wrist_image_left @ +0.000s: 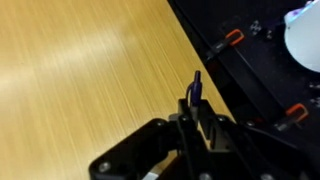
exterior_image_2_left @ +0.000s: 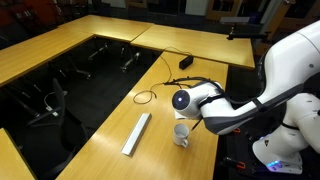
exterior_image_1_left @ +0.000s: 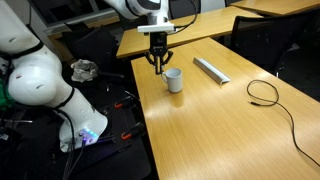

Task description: Put the pen in the mug

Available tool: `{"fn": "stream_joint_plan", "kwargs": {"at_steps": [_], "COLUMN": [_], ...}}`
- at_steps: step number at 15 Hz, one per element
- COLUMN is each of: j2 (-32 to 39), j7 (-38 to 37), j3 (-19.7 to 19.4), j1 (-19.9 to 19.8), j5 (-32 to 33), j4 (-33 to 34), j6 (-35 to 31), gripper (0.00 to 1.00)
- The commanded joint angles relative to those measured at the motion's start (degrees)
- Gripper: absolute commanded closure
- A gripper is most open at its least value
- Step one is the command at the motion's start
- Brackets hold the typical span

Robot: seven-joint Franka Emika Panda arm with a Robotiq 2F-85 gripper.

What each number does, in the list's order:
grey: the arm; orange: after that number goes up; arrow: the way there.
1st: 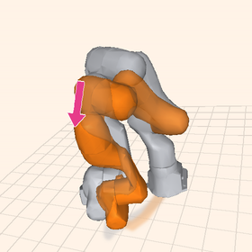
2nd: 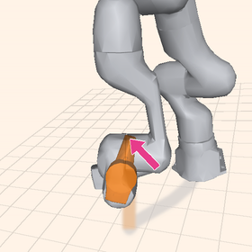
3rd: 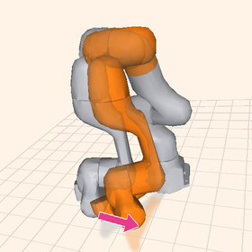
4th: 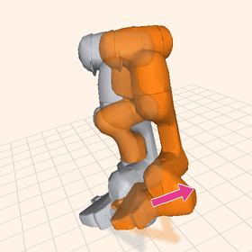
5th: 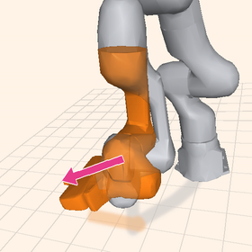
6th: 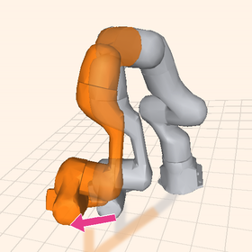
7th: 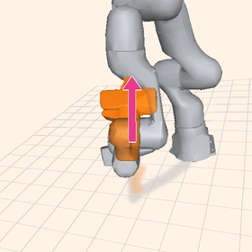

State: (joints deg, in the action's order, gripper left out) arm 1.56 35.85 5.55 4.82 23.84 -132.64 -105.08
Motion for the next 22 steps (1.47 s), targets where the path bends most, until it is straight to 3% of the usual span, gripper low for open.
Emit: {"fn": "stream_joint_plan", "kwargs": {"at_steps": [1, 4, 10, 11, 13, 16, 19, 22], "j2": [7.5, 14.6, 26.6, 27.6, 27.4, 21.9, 14.8, 7.6], "j7": [-5.1, -9.9, -14.2, -15.0, -15.9, -15.0, -11.7, -6.5], "j3": [0.8, 1.0, 1.3, 1.3, 1.7, 2.8, 4.0, 3.9], "j1": [1.3, 2.4, 4.4, 4.6, 4.3, 3.2, 1.0, -0.7], "j5": [4.8, 8.5, 8.8, 8.6, 7.8, 6.0, 0.0, -8.3], "j4": [8.6, 14.9, 24.8, 25.7, 25.8, 22.1, 17.1, 11.1], "j6": [8.3, 11.0, 9.9, 9.3, 6.5, 1.0, -4.2, -6.5], "gripper": [0.96, 0.96, 0.95, 0.59, 0.51, 0.27, 0.05, 0.0]}}
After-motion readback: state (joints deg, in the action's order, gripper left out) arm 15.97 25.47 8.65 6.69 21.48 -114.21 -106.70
